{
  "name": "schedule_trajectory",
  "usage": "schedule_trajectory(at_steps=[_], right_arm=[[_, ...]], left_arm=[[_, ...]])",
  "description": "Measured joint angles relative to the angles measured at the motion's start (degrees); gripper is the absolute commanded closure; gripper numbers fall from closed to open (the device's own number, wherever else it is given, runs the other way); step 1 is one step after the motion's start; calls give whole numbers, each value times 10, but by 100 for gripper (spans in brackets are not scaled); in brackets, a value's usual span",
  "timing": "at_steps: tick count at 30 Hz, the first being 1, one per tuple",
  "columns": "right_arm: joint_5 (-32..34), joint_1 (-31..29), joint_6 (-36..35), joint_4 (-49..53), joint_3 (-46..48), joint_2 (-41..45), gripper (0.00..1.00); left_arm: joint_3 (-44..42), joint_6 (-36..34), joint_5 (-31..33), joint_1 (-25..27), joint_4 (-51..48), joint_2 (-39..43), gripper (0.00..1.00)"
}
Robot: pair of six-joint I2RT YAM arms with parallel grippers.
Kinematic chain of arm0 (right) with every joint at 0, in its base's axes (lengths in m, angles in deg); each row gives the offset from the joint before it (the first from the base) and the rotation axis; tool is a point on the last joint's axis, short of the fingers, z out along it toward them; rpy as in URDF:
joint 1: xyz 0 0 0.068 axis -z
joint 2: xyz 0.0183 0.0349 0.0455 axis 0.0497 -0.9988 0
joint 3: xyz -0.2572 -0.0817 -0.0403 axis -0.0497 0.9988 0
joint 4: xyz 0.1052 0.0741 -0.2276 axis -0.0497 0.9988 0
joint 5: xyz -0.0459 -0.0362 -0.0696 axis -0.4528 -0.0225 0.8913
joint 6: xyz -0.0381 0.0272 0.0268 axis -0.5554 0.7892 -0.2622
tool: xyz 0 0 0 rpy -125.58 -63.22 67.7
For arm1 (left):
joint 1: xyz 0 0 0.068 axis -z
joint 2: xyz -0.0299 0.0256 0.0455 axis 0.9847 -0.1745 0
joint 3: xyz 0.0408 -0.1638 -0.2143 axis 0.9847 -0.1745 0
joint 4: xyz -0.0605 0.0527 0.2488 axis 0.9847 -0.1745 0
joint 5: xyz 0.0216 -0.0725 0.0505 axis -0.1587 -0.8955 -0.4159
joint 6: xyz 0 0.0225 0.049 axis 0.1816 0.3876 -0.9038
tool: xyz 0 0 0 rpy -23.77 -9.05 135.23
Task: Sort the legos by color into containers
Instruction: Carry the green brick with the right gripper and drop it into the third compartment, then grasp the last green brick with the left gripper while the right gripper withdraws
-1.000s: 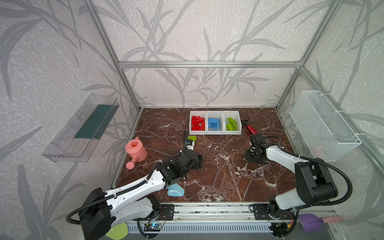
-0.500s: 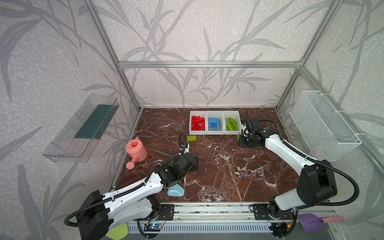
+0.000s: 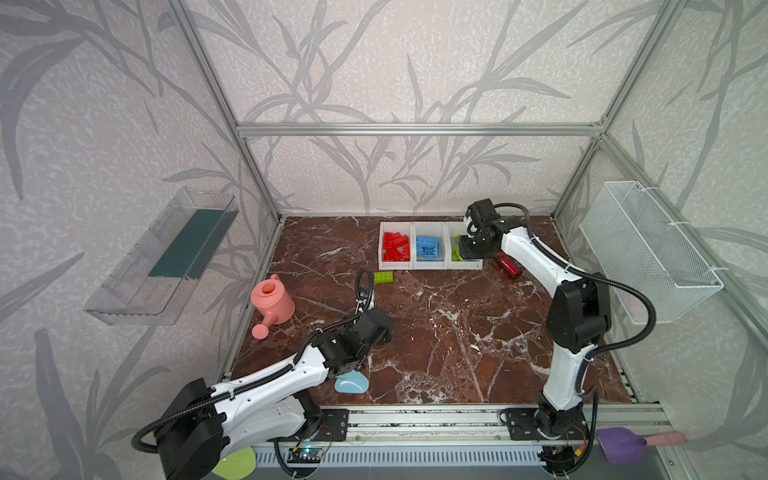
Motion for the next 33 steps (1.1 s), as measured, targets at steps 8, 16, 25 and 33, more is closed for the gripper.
schedule_trajectory(at_steps=[8,16,25,33], right_arm=[[15,15,-8,74,-201,-156,73],[25,24,-14,131,-300,-213,48],[25,24,-11,140,-286,-203,32],[19,14,-2,47,-21,-13,19]], left_arm=[[-1,-3,5,-5,2,-19,18],[-1,-4,6,-9,3,-36,17],[24,7,17,-16,-16,-78,12],[86,32,14,-35,-44,-124,2]])
